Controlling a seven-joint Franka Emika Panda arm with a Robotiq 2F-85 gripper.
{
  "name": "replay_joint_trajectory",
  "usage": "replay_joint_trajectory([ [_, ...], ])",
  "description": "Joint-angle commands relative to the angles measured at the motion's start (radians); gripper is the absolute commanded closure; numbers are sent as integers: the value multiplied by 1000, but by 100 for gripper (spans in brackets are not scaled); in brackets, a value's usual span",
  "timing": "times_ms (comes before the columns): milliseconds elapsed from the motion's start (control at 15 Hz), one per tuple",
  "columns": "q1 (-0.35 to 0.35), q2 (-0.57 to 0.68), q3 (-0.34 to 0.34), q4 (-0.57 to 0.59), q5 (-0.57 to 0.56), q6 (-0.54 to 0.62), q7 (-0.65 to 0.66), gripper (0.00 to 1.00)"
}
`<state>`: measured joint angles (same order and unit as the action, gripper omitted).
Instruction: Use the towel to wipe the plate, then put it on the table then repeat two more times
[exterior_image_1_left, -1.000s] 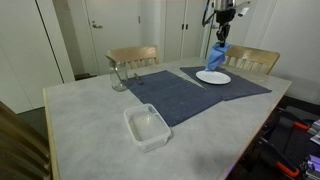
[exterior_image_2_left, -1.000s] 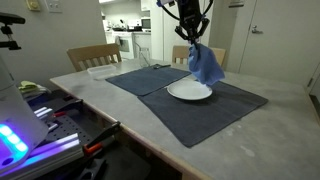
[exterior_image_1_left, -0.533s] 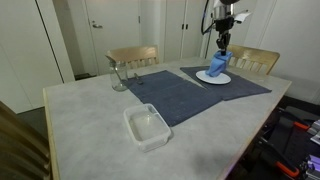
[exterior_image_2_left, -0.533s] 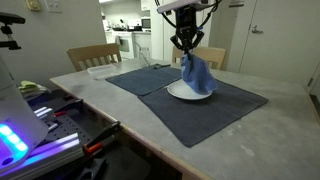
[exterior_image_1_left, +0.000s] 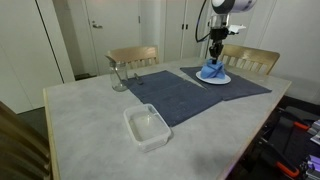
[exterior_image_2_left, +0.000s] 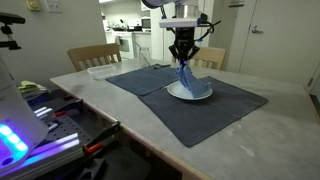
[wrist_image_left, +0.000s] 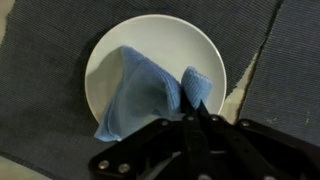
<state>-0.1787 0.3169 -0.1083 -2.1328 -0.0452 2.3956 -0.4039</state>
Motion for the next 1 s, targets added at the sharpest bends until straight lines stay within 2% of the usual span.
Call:
replay_joint_trajectory([
  [0, -32, 47, 9, 14, 6, 67, -33, 99],
  [200, -46, 75, -6, 11, -8, 66, -10, 99],
  [600, -98, 92, -10, -41, -33, 266, -60, 99],
  [933, -115, 115, -12, -68, -47, 335, -38, 99],
])
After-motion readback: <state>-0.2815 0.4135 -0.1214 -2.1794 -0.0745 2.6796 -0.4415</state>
